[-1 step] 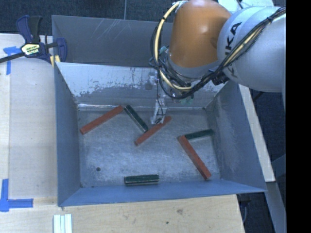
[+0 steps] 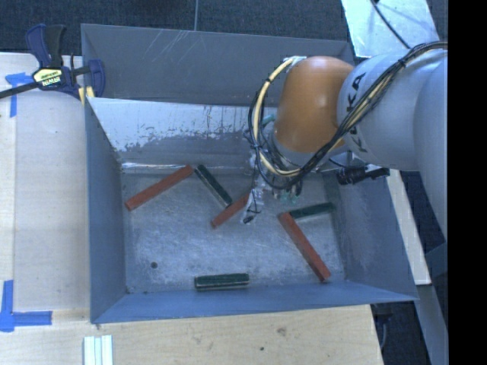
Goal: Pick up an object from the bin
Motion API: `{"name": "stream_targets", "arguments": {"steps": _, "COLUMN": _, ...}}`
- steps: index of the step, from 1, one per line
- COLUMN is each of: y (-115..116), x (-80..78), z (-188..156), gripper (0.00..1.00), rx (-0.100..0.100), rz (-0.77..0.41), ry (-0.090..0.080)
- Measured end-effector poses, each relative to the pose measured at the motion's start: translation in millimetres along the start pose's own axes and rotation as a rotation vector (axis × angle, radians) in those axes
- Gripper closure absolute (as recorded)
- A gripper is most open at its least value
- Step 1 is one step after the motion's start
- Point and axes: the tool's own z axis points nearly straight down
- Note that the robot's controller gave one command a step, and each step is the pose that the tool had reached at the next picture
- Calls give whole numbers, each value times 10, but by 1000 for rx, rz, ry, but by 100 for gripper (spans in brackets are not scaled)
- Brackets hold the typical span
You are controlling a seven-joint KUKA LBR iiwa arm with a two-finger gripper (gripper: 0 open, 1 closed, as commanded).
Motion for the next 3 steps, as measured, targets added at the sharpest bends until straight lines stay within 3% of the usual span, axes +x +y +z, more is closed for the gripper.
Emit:
{"name": "stream_targets", "arguments": {"steps": 1, "y": -35, "x": 208, "z": 580, "gripper": 0, "rx": 0, "rz": -65, "ry": 0}}
{"name": "stream_targets", "arguments": {"steps": 2, "y": -28, "x": 179, "z": 536, "gripper": 100, "rx": -3, "rz": -62, "ry": -9}}
{"name": "stream_targets", "arguments": {"steps": 3, "y": 178, "x": -190, "z": -876, "gripper": 100, "rx": -3, "rz": -248, "ry": -16}}
